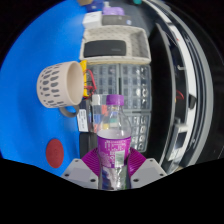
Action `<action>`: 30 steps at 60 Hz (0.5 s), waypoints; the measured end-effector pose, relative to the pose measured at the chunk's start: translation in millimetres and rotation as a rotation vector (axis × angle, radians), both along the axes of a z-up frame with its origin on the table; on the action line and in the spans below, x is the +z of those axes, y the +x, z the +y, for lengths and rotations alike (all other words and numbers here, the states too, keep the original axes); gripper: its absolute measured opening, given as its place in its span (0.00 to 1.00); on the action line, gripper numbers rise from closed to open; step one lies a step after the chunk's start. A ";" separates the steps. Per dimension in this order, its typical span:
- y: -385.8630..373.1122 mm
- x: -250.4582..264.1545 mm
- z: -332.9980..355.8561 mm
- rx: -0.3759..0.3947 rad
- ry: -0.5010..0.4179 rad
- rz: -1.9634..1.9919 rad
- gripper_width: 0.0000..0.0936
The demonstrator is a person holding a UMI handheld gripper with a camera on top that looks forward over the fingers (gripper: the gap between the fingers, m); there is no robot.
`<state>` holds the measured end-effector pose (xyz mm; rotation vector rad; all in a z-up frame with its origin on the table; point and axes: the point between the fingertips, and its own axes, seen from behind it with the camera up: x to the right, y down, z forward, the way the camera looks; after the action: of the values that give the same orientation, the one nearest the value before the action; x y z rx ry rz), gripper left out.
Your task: Pour water
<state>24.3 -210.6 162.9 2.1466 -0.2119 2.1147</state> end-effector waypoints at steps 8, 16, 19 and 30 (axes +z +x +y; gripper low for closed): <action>6.7 1.7 19.5 0.036 -0.267 0.026 0.34; 16.8 4.7 32.5 0.061 -0.523 0.029 0.35; 19.6 4.5 36.6 0.064 -0.577 0.030 0.35; 25.8 3.6 42.1 0.062 -0.663 0.040 0.36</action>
<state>50.0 -168.5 166.5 1.7980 0.4965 1.8100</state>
